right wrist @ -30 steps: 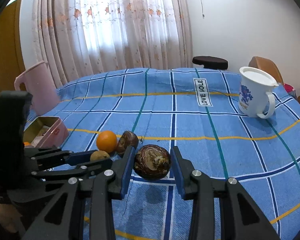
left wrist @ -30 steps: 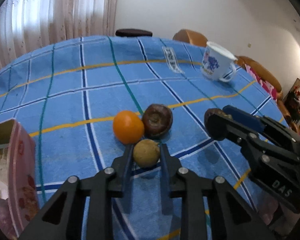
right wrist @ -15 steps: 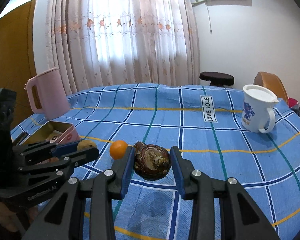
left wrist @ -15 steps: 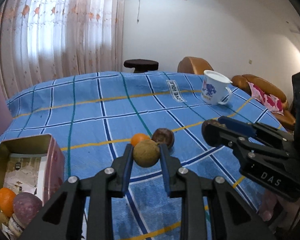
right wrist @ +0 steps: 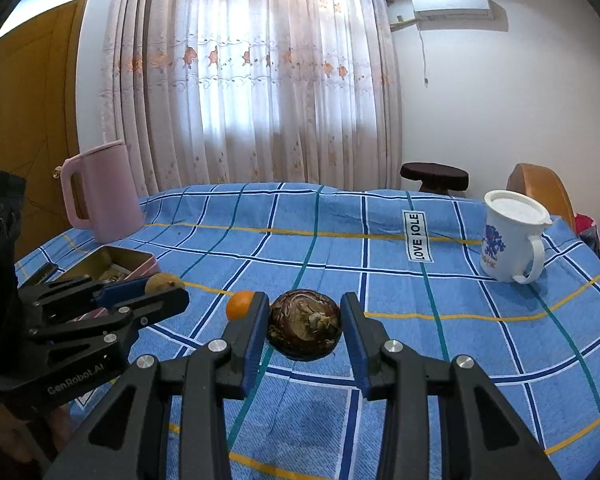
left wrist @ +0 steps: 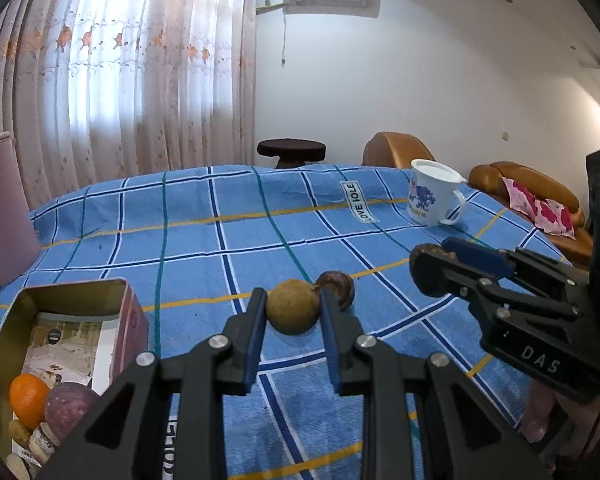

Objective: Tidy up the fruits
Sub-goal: 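Carry the kiwi and taro with both tools over the tin box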

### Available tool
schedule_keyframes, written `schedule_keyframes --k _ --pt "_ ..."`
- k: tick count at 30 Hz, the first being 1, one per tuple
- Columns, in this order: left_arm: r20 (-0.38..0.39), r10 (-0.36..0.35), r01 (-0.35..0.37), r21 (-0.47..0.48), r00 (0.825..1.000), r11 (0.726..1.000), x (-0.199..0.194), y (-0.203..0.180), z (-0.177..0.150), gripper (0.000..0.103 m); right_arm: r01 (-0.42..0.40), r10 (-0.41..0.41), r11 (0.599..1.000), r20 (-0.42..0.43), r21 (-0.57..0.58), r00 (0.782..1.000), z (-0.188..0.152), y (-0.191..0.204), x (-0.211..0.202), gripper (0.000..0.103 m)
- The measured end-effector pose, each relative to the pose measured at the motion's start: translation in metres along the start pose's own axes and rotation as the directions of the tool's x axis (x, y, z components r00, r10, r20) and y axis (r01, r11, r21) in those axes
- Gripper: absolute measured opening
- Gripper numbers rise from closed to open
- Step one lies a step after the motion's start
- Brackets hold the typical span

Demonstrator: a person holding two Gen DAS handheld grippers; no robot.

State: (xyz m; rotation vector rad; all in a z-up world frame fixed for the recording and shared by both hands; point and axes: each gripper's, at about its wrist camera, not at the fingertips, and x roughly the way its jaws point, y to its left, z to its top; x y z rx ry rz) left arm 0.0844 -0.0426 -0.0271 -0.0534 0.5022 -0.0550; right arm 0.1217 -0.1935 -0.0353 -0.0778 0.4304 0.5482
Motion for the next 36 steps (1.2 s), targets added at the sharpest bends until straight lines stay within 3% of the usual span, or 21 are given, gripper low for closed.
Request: schedule_keyframes --k 21,36 --pt "0.091 0.031 -0.032 0.016 0.995 0.999 -0.02 0.001 -0.002 0.028 0.018 -0.015 0.999 0.067 -0.039 0.998 -0.002 0.011 -0.012 0.039" --pt "0.1 0.034 -0.037 0.022 0.994 0.999 -0.023 0.0 -0.002 0.028 0.018 -0.014 0.998 0.079 -0.057 0.997 -0.003 0.016 -0.017 0.039"
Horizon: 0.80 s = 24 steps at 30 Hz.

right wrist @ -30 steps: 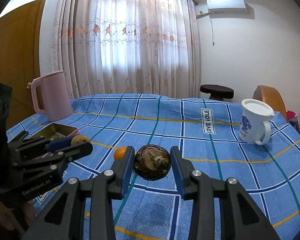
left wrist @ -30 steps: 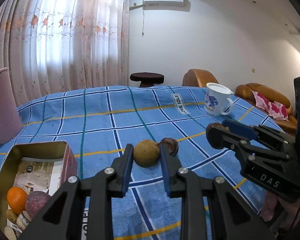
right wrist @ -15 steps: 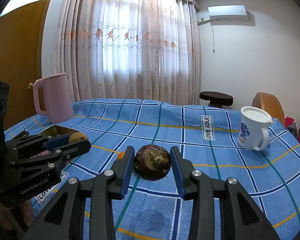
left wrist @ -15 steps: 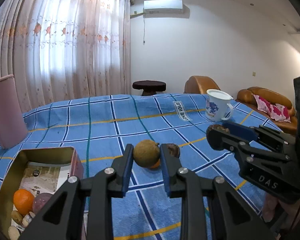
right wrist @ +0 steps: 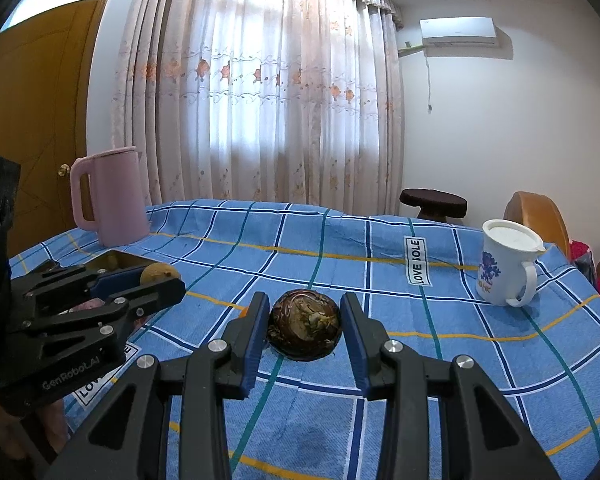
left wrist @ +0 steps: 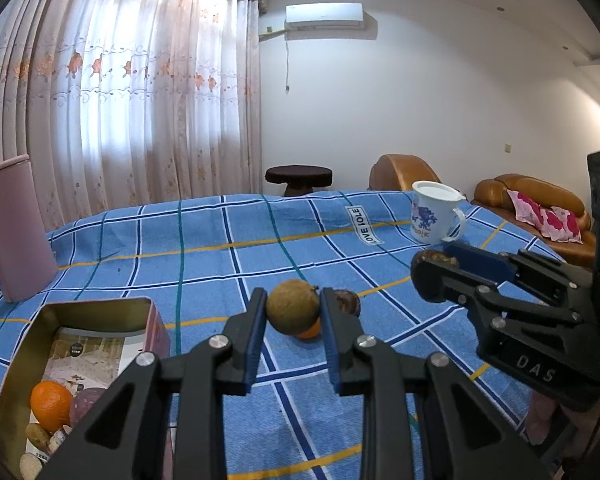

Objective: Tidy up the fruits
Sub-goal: 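Carry the kiwi and taro with both tools over the tin box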

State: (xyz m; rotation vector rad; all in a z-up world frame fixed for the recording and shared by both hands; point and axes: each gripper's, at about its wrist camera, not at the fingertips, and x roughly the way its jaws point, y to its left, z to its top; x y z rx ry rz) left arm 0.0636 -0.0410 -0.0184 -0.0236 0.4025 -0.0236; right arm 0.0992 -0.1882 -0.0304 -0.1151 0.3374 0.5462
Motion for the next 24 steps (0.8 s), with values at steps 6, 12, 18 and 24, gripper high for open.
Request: schedule_keyframes --k 6,12,18,24 --pt "-0.005 0.003 -0.003 -0.003 1.0 1.0 -0.003 0.005 -0.001 0.028 -0.007 0.007 1.0 -0.009 0.002 1.0 0.002 0.004 0.002 0.039" --pt "-0.008 0.011 -0.011 -0.023 1.0 1.0 -0.016 0.022 0.0 0.028 -0.051 0.051 0.999 -0.017 -0.013 0.999 0.006 0.025 0.008 0.039" --pt "-0.018 0.059 -0.06 -0.062 0.998 0.996 -0.042 0.061 -0.003 0.028 -0.155 0.155 0.987 -0.005 -0.035 0.988 0.021 0.062 0.008 0.039" --pt "-0.048 0.15 -0.153 -0.09 0.988 0.984 -0.066 0.11 -0.014 0.027 -0.296 0.296 0.953 -0.02 -0.061 0.955 0.031 0.116 0.013 0.039"
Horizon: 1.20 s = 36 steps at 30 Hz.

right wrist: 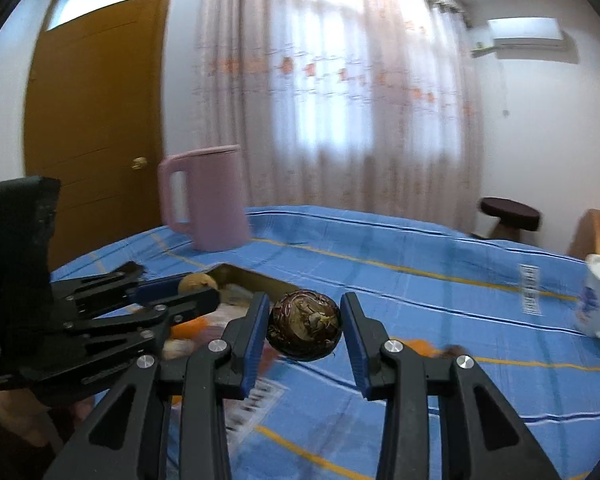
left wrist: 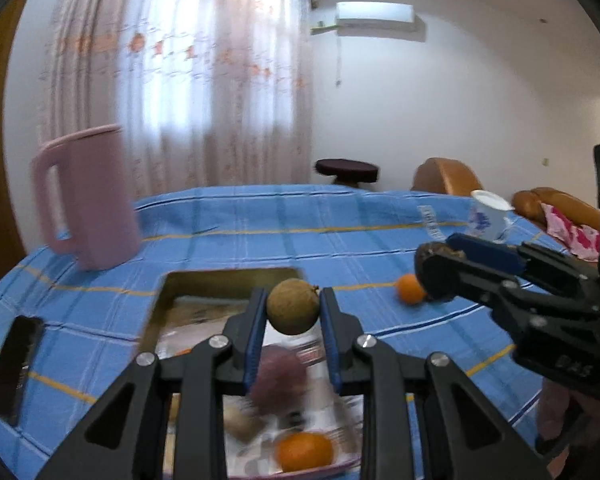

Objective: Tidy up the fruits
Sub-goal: 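Carry the kiwi and taro with both tools over the tin box, then open both tools to release the kiwi and taro into the tin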

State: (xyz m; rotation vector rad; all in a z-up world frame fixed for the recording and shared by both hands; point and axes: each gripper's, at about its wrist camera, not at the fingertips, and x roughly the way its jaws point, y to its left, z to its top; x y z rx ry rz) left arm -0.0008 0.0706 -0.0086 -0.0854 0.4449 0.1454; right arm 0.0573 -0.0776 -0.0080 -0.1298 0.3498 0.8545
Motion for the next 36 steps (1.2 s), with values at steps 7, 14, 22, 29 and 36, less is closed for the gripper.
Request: schedule_keyframes --k 7,14,22,29,36 --pt "-0.056 0.087 -0.091 -0.075 0.995 0.993 0.008 0.056 -0.014 0.027 -0.107 0.104 0.992 -0.057 -0.067 0.993 -0.003 0.055 0.037 0.039" --pt "-0.083 0.076 -0.084 -0.094 0.994 0.992 0.015 0.066 -0.021 0.027 -0.127 0.118 0.987 -0.098 -0.094 0.988 0.0 0.071 0.065 0.039" --pt "-0.109 0.066 -0.078 -0.103 0.992 0.992 0.016 0.072 -0.023 0.03 -0.157 0.135 0.981 -0.171 -0.118 0.976 -0.013 0.085 0.074 0.039" --pt "-0.047 0.094 -0.099 -0.122 0.995 0.988 0.0 0.067 -0.014 0.082 -0.157 0.134 0.98 -0.182 -0.119 0.974 -0.018 0.077 0.06 0.057" --pt "-0.023 0.011 -0.012 -0.052 1.0 0.999 0.005 0.015 0.005 0.088 0.044 -0.051 0.998 -0.142 -0.047 0.989 -0.01 0.0 0.028 0.057"
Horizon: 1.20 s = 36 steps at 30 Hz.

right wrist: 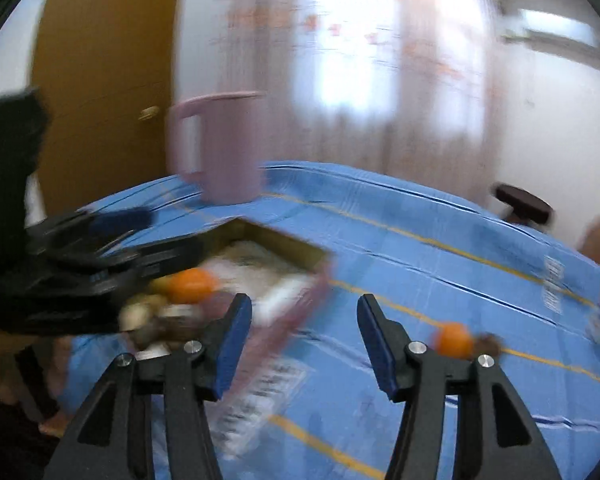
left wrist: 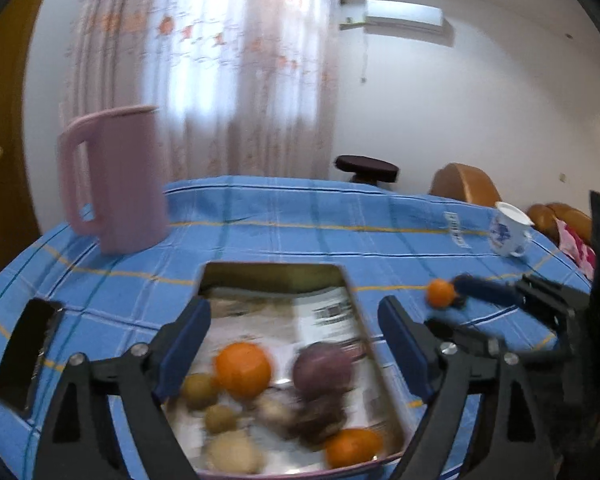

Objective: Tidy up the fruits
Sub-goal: 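Open both tools to release the kiwi and taro into the tin, then grasp the last orange with the left tool while the right tool grasps the last taro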

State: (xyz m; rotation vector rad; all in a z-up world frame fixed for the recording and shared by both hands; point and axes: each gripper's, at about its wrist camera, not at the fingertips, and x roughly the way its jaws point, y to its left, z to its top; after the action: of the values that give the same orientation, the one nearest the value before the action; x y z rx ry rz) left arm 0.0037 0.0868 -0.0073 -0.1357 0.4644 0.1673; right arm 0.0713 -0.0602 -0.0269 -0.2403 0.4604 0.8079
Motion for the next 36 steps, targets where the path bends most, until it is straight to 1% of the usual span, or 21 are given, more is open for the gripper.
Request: schedule_keyframes --k 1,3,4,6,8,11,14,17,19,20,21,23,24,26,28,30,31,32,33,36 --pt "-0.003 -0.021 0.021 0.017 1.0 1.0 0.003 -0.012 0.003 0.088 0.043 -0.043 0.999 0.004 0.031 0.999 0.0 -0.016 -0.003 0.057" --pt "-0.014 -0.059 0.059 0.032 0.998 0.998 0.01 -0.031 0.008 0.09 0.152 -0.152 0.985 -0.005 0.078 0.988 -0.001 -0.048 -0.007 0.057" --pt "-0.019 -0.062 0.063 0.045 0.998 0.997 0.015 -0.043 0.01 0.09 0.189 -0.188 0.977 -0.019 0.103 0.982 -0.001 -0.062 -0.007 0.057" --pt "-0.019 -0.059 0.06 0.081 0.998 0.995 0.024 -0.062 0.013 0.09 0.245 -0.238 0.956 -0.062 0.16 0.969 -0.004 -0.091 -0.002 0.057" --pt "-0.032 -0.046 0.049 0.106 0.998 0.993 0.038 -0.081 0.017 0.09 0.289 -0.271 0.936 -0.109 0.202 0.956 -0.008 -0.114 0.007 0.057" --pt "-0.046 -0.046 0.051 0.125 0.998 0.991 0.052 -0.097 0.021 0.09 0.289 -0.249 0.924 -0.18 0.25 0.952 -0.014 -0.133 0.026 0.057" --pt "-0.056 -0.011 0.019 0.144 0.998 0.989 0.068 -0.107 0.023 0.09 0.262 -0.2 0.922 -0.23 0.285 0.953 -0.018 -0.141 0.042 0.057" --pt "-0.085 -0.011 0.022 0.133 0.996 0.991 0.08 -0.108 0.02 0.09 0.247 -0.167 0.917 -0.259 0.315 0.951 -0.022 -0.145 0.052 0.057" --pt "-0.086 -0.014 0.026 0.133 0.996 0.991 0.08 -0.109 0.02 0.09 0.219 -0.134 0.912 -0.251 0.346 0.958 -0.024 -0.15 0.054 0.056" --pt "-0.079 -0.011 0.022 0.136 0.997 0.99 0.078 -0.11 0.02 0.092 0.2 -0.112 0.911 -0.251 0.361 0.962 -0.025 -0.151 0.055 0.053" --pt "-0.075 -0.011 0.022 0.143 0.997 0.989 0.077 -0.112 0.02 0.094 0.18 -0.088 0.906 -0.247 0.382 0.965 -0.025 -0.153 0.057 0.042" --pt "-0.07 -0.012 0.023 0.151 0.997 0.988 0.076 -0.114 0.02 0.095 0.143 -0.043 0.895 -0.237 0.422 0.97 -0.029 -0.156 0.055 0.03" --pt "-0.074 -0.01 0.021 0.147 0.997 0.989 0.079 -0.115 0.019 0.095 0.143 -0.041 0.898 -0.245 0.417 0.969 -0.03 -0.155 0.056 0.029" --pt "-0.088 -0.02 0.032 0.131 0.996 0.991 0.084 -0.114 0.019 0.095 0.114 -0.012 0.897 -0.235 0.427 0.972 -0.032 -0.155 0.055 0.028" --pt "-0.096 -0.021 0.035 0.137 0.995 0.99 0.086 -0.118 0.018 0.095 0.12 -0.028 0.9 -0.218 0.42 0.975 -0.032 -0.153 0.05 0.026" --pt "-0.109 -0.036 0.052 0.149 0.993 0.987 0.088 -0.125 0.017 0.095 0.156 -0.085 0.912 -0.198 0.38 0.977 -0.028 -0.149 0.043 0.026" --pt "-0.116 -0.041 0.059 0.153 0.992 0.987 0.09 -0.128 0.017 0.094 0.19 -0.129 0.92 -0.194 0.341 0.972 -0.027 -0.145 0.039 0.026" --pt "-0.122 -0.045 0.063 0.15 0.992 0.987 0.092 -0.13 0.016 0.094 0.21 -0.153 0.921 -0.19 0.329 0.97 -0.027 -0.147 0.036 0.026" --pt "-0.136 -0.055 0.076 0.15 0.989 0.986 0.096 -0.134 0.016 0.094 0.223 -0.169 0.919 -0.184 0.325 0.968 -0.027 -0.149 0.033 0.026" --pt "-0.155 -0.054 0.079 0.157 0.986 0.984 0.106 -0.142 0.014 0.093 0.275 -0.232 0.908 -0.169 0.316 0.958 -0.03 -0.157 0.02 0.026"
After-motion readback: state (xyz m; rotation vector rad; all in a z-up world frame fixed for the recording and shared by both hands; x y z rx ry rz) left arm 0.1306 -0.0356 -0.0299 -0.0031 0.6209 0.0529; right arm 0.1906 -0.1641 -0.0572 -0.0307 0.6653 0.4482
